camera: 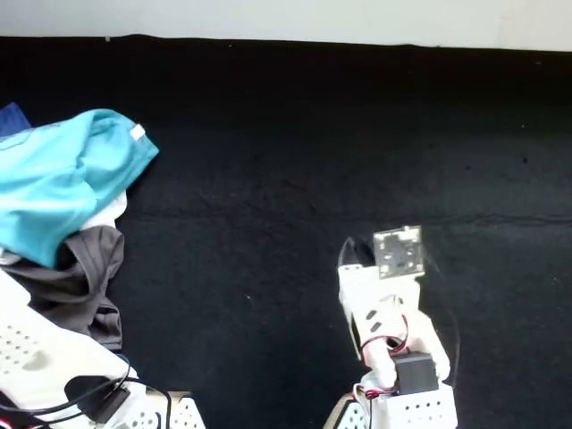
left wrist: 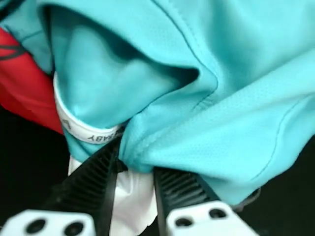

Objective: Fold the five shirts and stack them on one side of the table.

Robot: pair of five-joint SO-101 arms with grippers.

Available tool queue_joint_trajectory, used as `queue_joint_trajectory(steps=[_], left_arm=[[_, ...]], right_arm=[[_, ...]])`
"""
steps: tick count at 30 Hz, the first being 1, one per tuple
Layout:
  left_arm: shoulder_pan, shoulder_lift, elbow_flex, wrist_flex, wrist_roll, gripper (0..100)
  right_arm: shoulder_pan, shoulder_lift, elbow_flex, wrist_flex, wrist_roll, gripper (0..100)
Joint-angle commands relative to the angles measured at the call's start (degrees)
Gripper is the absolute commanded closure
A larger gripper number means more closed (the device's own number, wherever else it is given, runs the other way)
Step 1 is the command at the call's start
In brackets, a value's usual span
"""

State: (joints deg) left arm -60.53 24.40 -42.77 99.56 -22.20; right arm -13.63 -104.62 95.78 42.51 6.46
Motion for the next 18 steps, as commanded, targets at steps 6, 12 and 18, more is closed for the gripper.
queue_joint_trajectory(steps=[6, 12, 18], left_arm=[[3.2, -12.4, 1.5, 2.4, -0.1, 80], [20.1, -24.0, 8.0, 0.0, -0.1, 79], [26.9, -17.7, 19.4, -11.4, 0.5, 79]], right_arm=[[-0.4, 0.0, -1.4, 2.2, 4.0, 78.6], [-0.6, 15.5, -26.0, 10.1, 4.1, 78.3], [-0.4, 41.7, -61.3, 29.2, 4.1, 78.3]])
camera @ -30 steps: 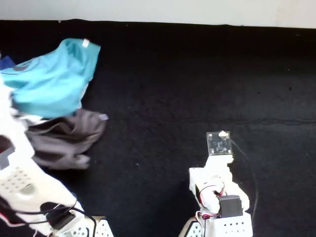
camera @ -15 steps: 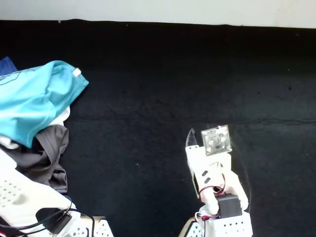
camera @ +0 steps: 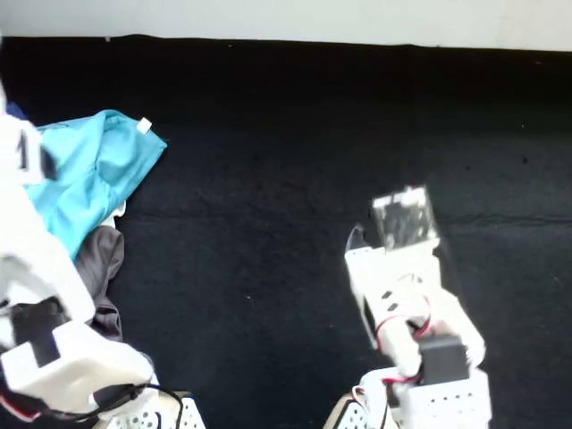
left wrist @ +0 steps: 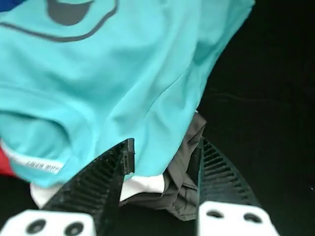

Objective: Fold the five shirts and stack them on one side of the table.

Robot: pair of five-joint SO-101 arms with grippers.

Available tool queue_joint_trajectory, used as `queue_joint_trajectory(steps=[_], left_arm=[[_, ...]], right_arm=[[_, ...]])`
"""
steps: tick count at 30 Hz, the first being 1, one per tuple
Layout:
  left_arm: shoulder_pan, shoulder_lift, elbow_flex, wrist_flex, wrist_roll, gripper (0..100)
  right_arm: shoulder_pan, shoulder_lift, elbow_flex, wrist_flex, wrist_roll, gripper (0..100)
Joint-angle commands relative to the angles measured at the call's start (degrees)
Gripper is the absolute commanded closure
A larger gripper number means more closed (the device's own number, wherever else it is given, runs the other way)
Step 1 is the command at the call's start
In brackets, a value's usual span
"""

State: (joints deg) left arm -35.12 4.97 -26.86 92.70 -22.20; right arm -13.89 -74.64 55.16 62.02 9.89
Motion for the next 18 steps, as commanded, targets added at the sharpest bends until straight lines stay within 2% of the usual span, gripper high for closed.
queue_joint_trajectory(steps=[1, 4, 7, 18], left_arm=[[1.3, 3.7, 4.6, -6.0, 0.5, 79], [-0.2, 9.9, 5.3, -8.2, 0.6, 80], [-1.5, 13.7, 5.2, -10.7, 0.6, 80], [-10.4, 14.7, -8.2, -7.0, 0.2, 80]], right_arm=[[-0.1, 14.9, -26.9, 13.9, 0.7, 78.3], [-0.3, 21.9, -41.7, 24.5, 0.7, 78.3], [-0.4, 25.8, -50.2, 30.0, 0.7, 78.3], [-0.4, 28.0, -52.5, 31.9, 0.8, 78.3]])
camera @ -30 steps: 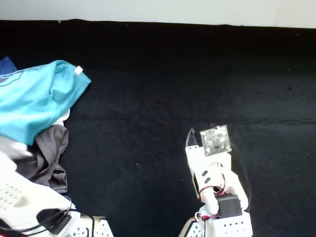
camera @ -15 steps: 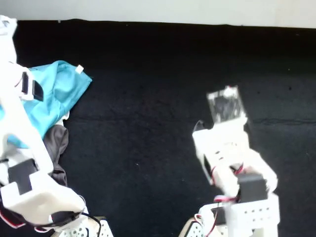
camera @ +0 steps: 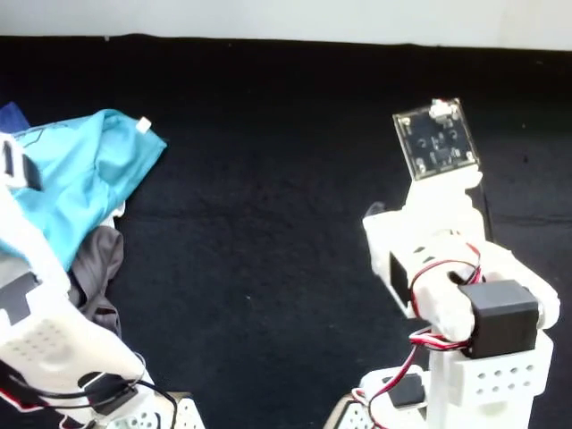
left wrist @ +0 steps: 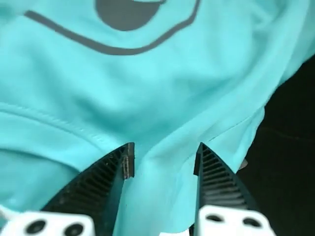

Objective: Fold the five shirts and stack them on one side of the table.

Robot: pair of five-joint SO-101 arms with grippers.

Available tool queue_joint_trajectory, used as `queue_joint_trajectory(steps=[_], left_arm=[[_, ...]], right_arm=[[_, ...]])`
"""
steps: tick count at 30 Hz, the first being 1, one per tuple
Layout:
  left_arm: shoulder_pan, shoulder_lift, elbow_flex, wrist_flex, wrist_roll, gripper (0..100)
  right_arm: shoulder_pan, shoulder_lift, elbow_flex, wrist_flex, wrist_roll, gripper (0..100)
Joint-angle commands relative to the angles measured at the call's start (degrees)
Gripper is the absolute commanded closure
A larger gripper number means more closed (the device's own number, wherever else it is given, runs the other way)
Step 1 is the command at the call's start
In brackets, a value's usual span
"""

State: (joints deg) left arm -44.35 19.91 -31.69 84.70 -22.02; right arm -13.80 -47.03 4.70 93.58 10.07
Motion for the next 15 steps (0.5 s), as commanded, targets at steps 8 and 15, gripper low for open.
queue_joint_trajectory(steps=[8, 15], left_arm=[[1.6, 8.7, 1.4, 1.2, -5.1, 80], [10.6, 9.8, -4.2, 12.9, -1.7, 97]], right_arm=[[-0.5, 0.0, -2.1, 0.5, 0.6, 78.3], [-0.5, 0.5, -1.8, 0.4, 0.5, 78.3]])
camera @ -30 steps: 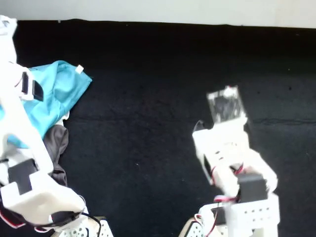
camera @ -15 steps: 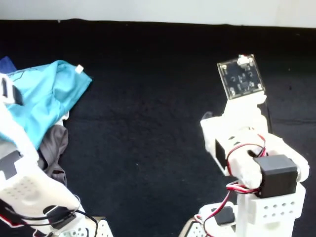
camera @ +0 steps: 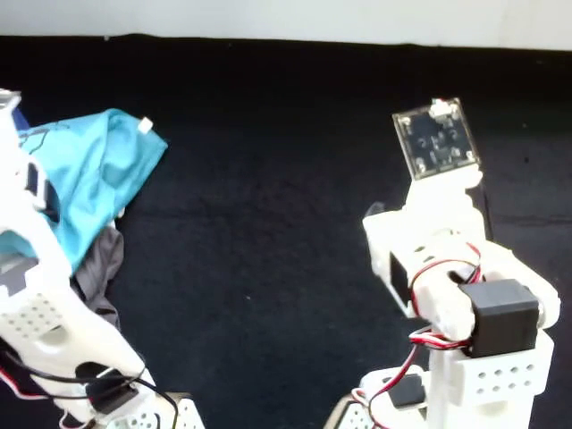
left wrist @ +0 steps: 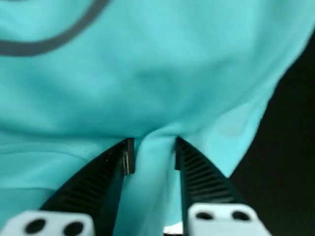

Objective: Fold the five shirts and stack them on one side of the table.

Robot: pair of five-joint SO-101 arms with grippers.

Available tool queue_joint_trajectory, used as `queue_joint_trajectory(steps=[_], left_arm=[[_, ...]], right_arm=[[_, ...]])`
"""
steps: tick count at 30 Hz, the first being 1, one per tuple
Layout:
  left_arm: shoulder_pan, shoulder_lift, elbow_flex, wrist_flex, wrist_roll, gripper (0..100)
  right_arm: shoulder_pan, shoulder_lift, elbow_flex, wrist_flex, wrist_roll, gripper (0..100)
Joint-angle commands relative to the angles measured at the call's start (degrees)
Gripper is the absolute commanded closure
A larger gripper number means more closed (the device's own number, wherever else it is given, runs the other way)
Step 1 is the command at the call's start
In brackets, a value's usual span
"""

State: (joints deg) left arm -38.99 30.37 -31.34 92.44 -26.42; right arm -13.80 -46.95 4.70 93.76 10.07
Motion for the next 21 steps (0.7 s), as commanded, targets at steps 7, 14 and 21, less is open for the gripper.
queue_joint_trajectory(steps=[7, 14, 21], left_arm=[[20.8, -6.5, -13.3, 8.9, 10.3, 99], [45.9, -23.1, -13.6, 8.8, 10.5, 99], [61.6, -34.5, -13.3, -2.1, 10.3, 99]], right_arm=[[-0.2, 0.0, 1.0, -0.2, 0.5, 78.3], [3.3, -0.1, 11.6, -0.7, 0.5, 78.3], [12.9, -0.2, 18.8, -6.5, 0.4, 78.3]])
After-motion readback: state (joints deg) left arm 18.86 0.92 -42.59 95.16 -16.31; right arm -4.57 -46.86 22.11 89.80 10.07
